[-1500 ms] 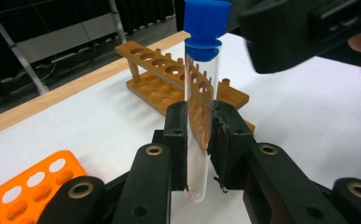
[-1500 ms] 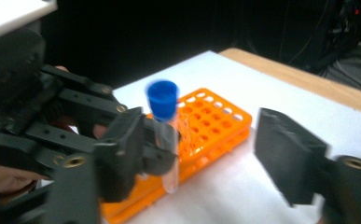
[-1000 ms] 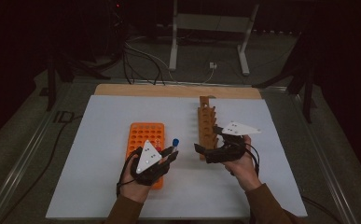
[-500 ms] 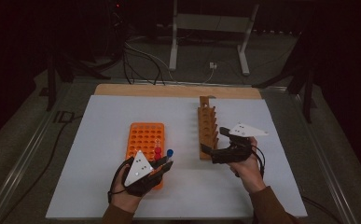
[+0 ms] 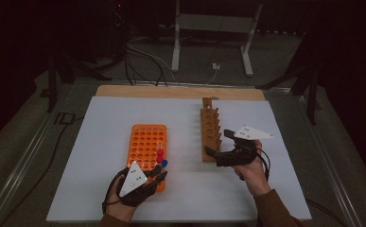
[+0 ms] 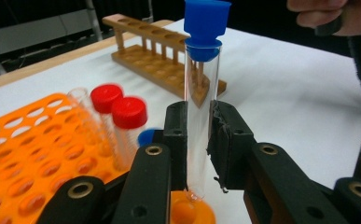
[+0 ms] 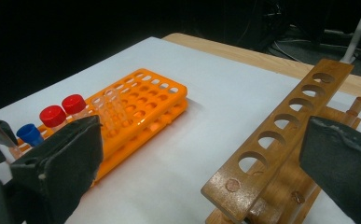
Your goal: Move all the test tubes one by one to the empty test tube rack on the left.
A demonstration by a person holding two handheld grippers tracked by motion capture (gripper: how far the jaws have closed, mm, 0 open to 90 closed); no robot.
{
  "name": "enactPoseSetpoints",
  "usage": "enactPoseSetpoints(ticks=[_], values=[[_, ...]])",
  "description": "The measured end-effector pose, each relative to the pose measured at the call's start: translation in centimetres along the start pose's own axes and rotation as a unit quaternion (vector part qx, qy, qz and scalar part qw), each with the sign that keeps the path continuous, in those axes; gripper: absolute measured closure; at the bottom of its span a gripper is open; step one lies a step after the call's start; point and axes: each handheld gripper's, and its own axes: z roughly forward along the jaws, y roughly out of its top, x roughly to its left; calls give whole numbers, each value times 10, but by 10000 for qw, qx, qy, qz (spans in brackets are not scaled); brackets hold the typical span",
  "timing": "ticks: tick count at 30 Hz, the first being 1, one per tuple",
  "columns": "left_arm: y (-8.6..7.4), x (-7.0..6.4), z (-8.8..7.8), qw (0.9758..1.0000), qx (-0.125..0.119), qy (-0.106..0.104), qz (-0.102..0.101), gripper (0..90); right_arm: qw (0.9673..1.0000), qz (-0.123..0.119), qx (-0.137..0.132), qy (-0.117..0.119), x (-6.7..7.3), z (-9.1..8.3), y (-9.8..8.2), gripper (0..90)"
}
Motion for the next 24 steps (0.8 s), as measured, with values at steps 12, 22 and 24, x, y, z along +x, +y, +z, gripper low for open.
enactPoseSetpoints(ticks=[12,22,24], values=[[-14,-2,5,9996,246,141,64,776,10000,39,1,34,-1,-1,-4,0],[-22,-4,8,9975,644,224,162,777,10000,51,76,24,-3,-3,-10,0],[-23,-4,8,9970,712,231,173,777,9999,66,75,9,-4,-4,-11,1]])
